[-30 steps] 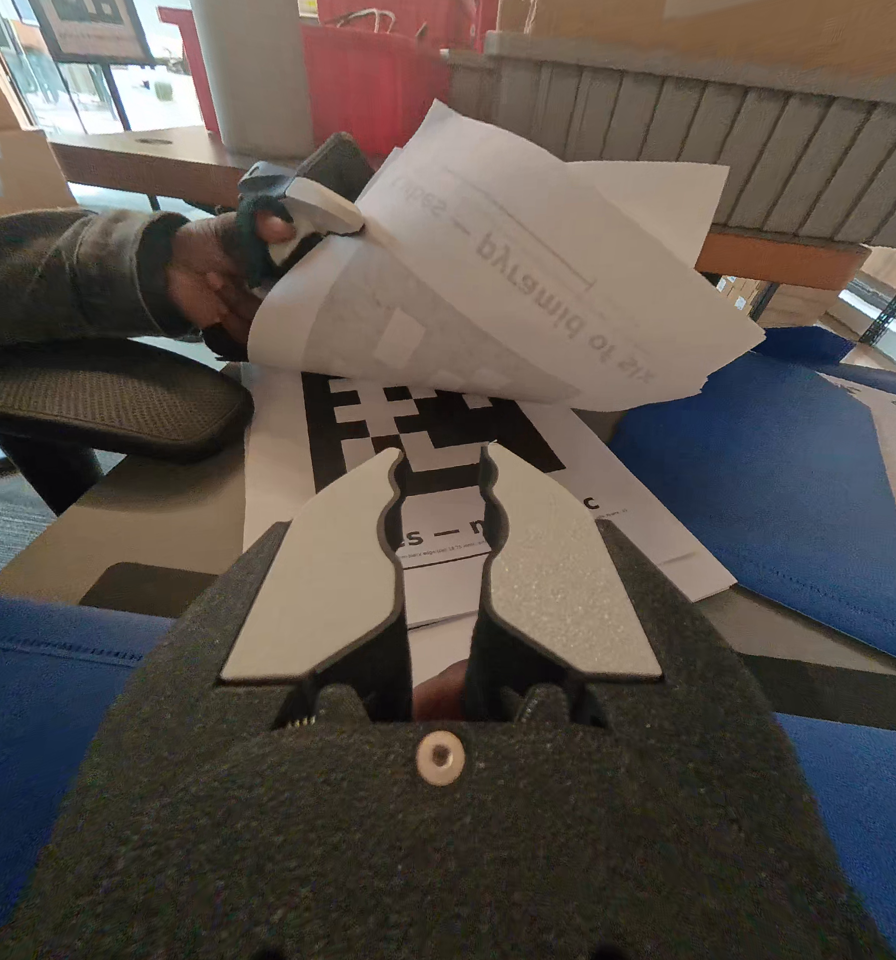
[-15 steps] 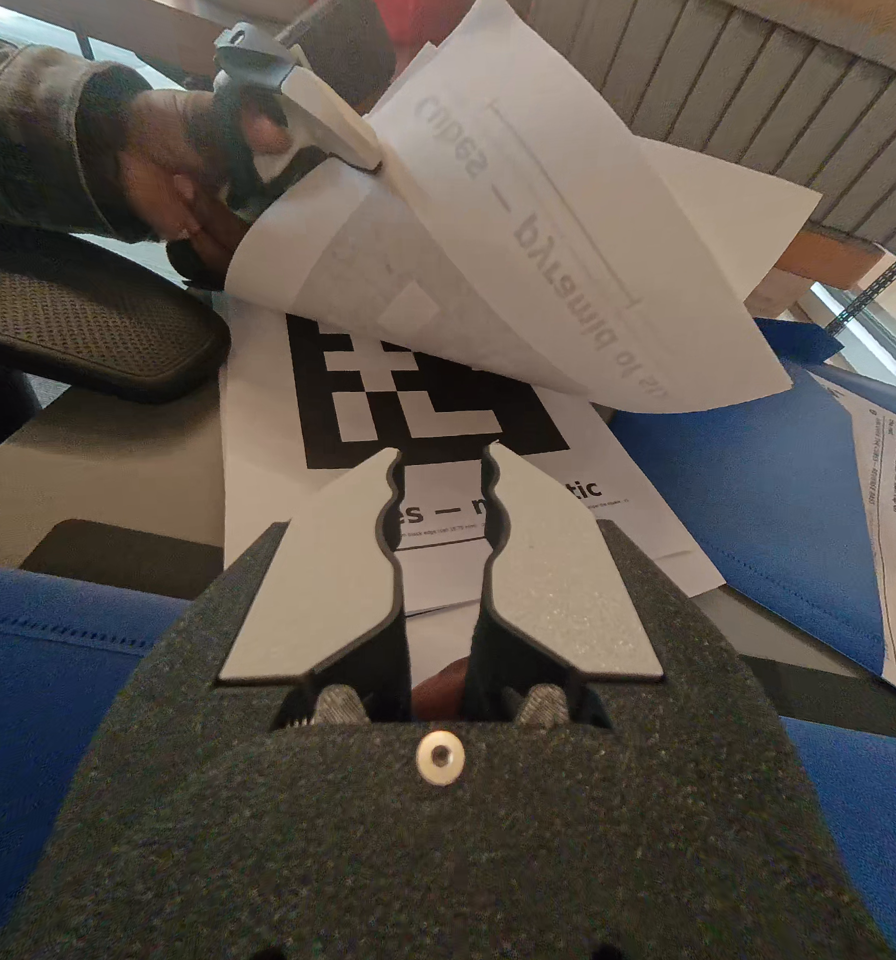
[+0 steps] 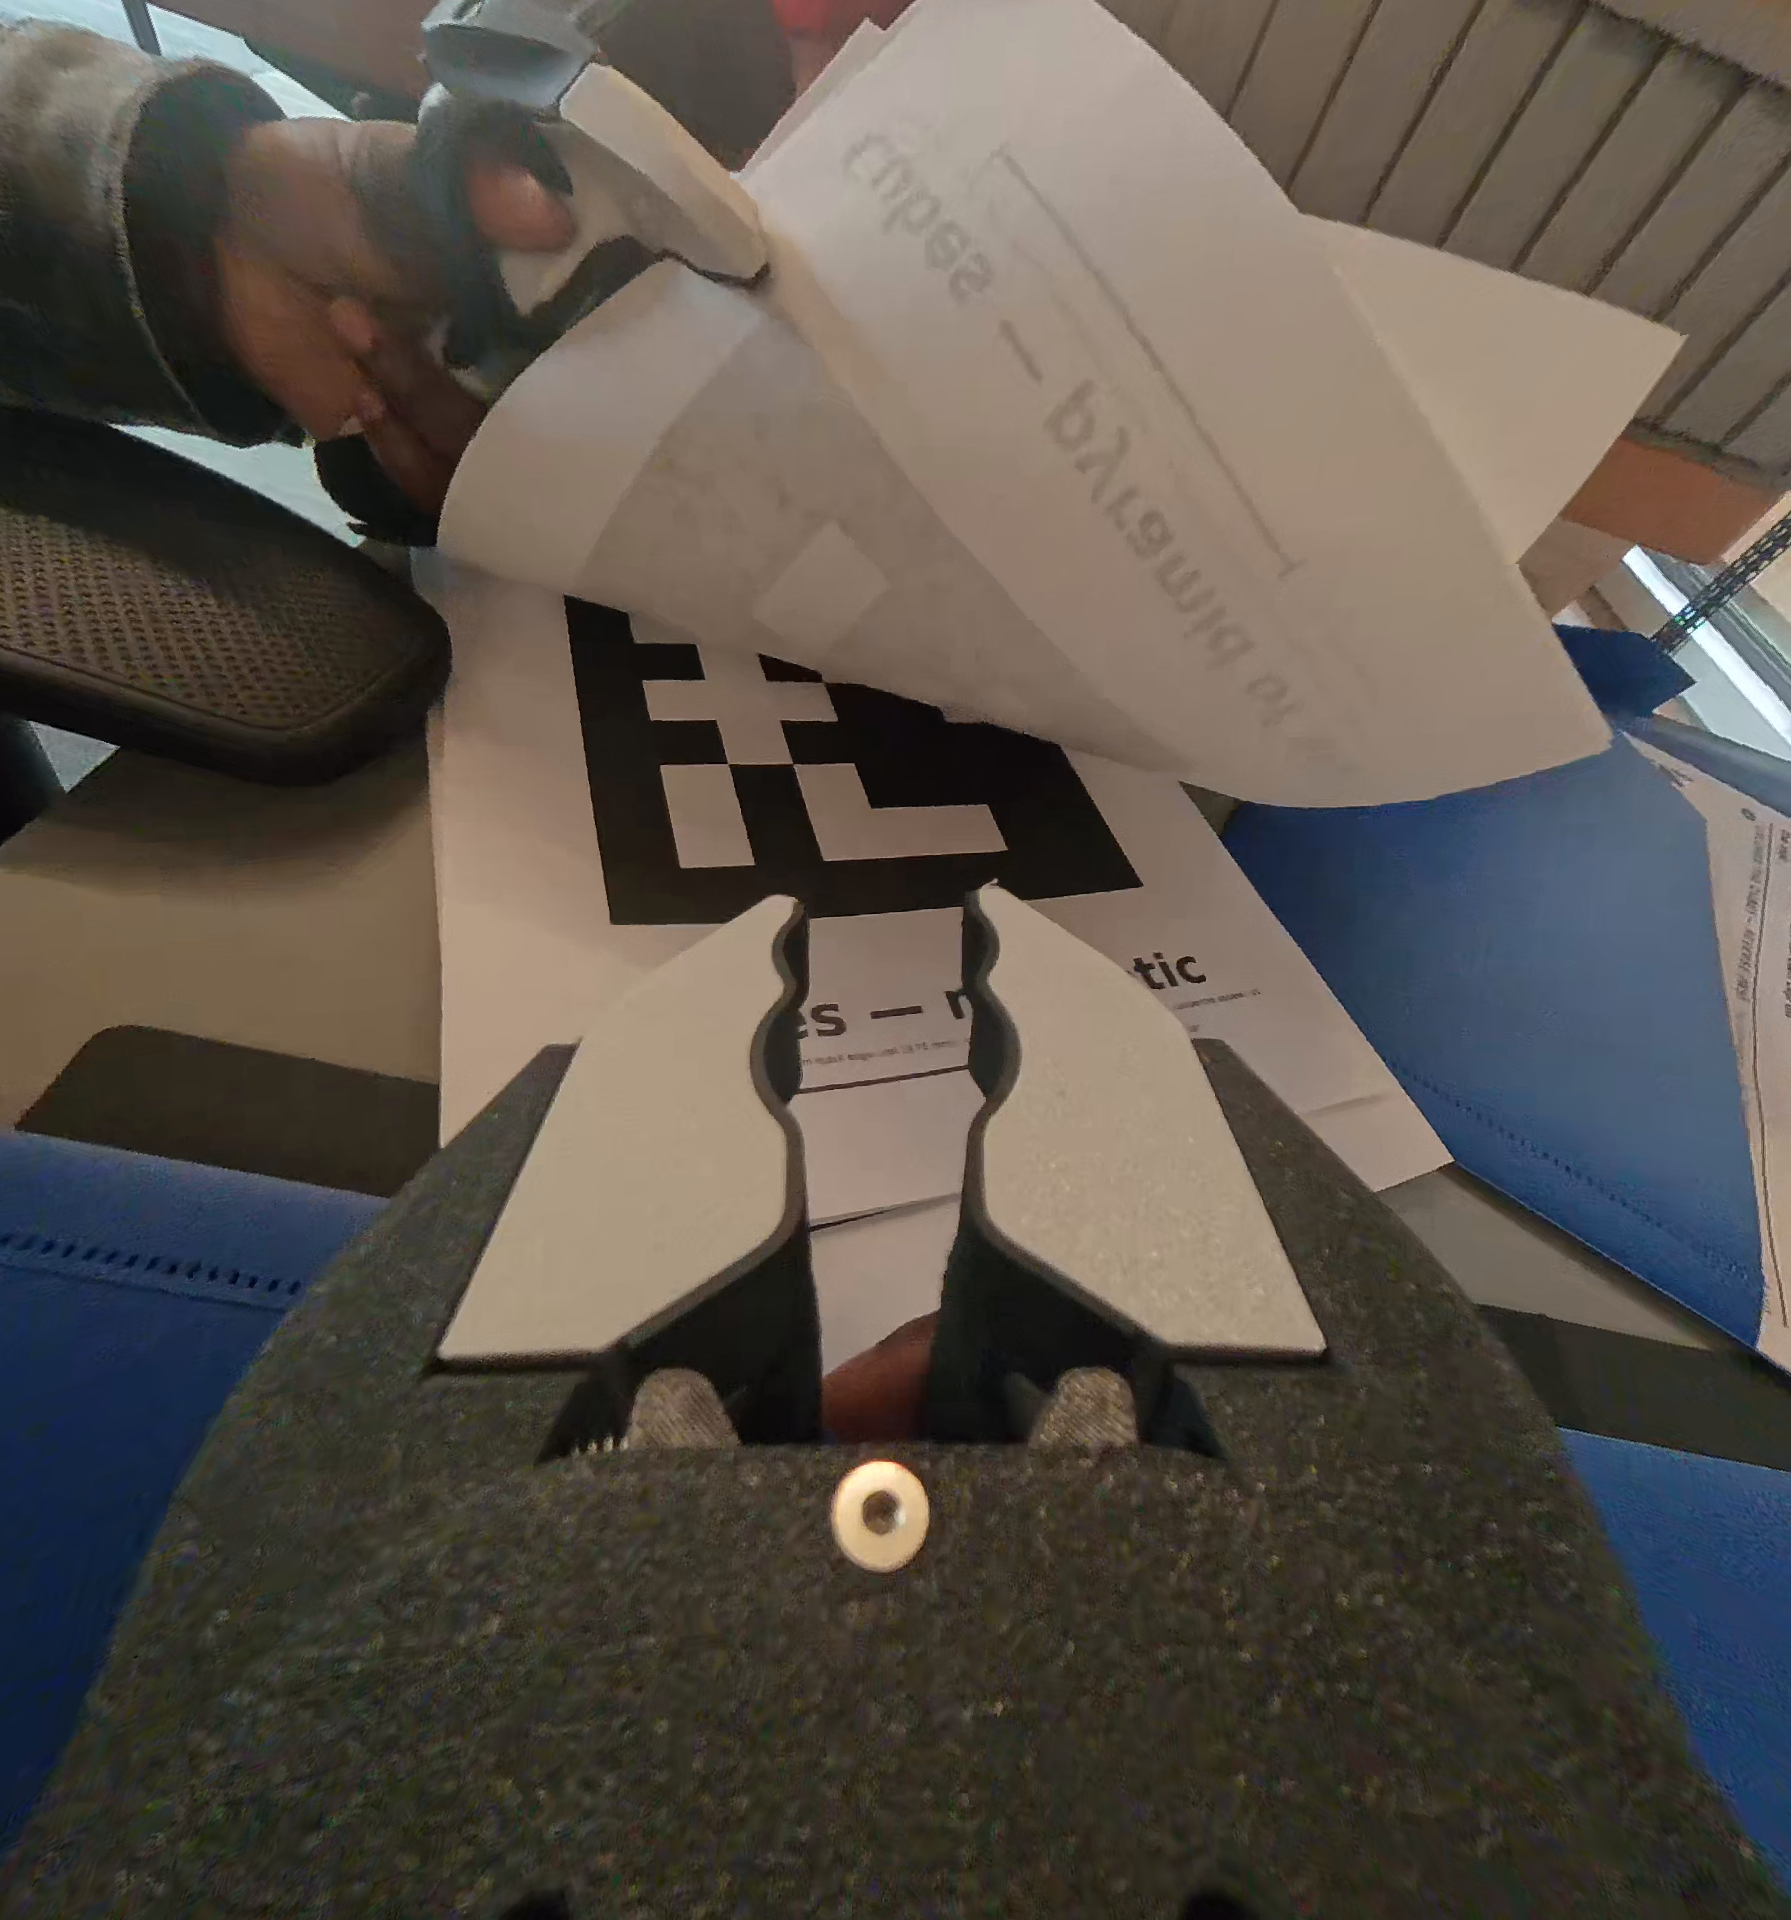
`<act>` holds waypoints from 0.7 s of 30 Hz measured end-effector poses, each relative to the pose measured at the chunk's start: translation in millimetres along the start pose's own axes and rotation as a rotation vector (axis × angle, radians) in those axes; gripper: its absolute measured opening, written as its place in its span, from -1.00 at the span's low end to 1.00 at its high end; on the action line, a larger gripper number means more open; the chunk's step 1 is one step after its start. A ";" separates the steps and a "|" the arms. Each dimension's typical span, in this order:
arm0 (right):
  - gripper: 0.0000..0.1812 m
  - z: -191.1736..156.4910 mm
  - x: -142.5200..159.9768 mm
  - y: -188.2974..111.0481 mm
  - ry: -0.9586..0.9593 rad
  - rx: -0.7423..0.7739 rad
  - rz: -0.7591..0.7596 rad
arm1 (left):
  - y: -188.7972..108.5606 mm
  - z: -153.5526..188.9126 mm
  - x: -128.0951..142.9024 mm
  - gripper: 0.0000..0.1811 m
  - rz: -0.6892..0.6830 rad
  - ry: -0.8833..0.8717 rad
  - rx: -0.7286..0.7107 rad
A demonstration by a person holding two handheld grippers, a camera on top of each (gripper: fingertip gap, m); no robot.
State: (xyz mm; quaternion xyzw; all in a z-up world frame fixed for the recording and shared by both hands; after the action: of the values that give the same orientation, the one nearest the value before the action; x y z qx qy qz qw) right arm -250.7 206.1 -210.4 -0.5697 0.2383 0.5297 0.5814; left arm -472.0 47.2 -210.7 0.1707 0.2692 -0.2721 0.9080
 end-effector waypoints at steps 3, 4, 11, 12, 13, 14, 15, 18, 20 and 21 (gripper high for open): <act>-0.70 3.1 -0.2 -2.6 0.032 -0.002 0.028 | -2.5 -1.5 -1.3 -0.83 0.029 -0.030 0.018; -0.70 3.9 -0.3 -3.3 0.042 -0.003 0.036 | -2.7 -1.5 -1.3 -0.83 0.032 -0.032 0.022; -0.70 3.6 -0.2 -3.2 0.040 -0.007 0.035 | -2.5 -1.9 -1.2 -0.82 0.031 -0.035 0.022; -0.70 2.7 -0.2 -2.4 0.032 -0.008 0.027 | -2.4 -1.9 -1.2 -0.82 0.031 -0.035 0.022; -0.69 1.9 -0.2 -1.7 0.024 -0.009 0.020 | -2.4 -1.9 -1.1 -0.82 0.032 -0.034 0.022; -0.69 1.3 -0.1 -1.0 0.017 -0.010 0.013 | -2.5 -1.8 -1.2 -0.82 0.033 -0.034 0.023; -0.69 0.7 0.0 -0.5 0.012 -0.011 0.007 | -2.7 -1.8 -1.2 -0.82 0.035 -0.035 0.026; -0.69 0.8 0.0 -0.2 0.012 -0.009 0.004 | -3.2 -2.1 -1.4 -0.82 0.039 -0.041 0.031; -0.70 1.4 0.0 -0.5 0.018 -0.009 0.008 | -3.3 -2.2 -1.4 -0.82 0.040 -0.042 0.032; -0.70 1.6 -0.1 -0.6 0.021 -0.010 0.009 | -3.3 -2.3 -1.3 -0.82 0.040 -0.043 0.032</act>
State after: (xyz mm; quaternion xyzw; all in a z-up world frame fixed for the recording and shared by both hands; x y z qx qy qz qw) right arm -250.7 207.6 -209.7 -0.5768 0.2444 0.5276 0.5737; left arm -475.7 46.2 -212.2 0.1847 0.2419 -0.2617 0.9159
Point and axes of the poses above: each gripper's, where its closed fingertips meet, y out along the fingers, x out of its underside, z = x × y across the jaws, the point moved 9 cm from there along -y, back along the fingers, and after that the axes turned 5 degrees about -z, right-handed, at the moved point
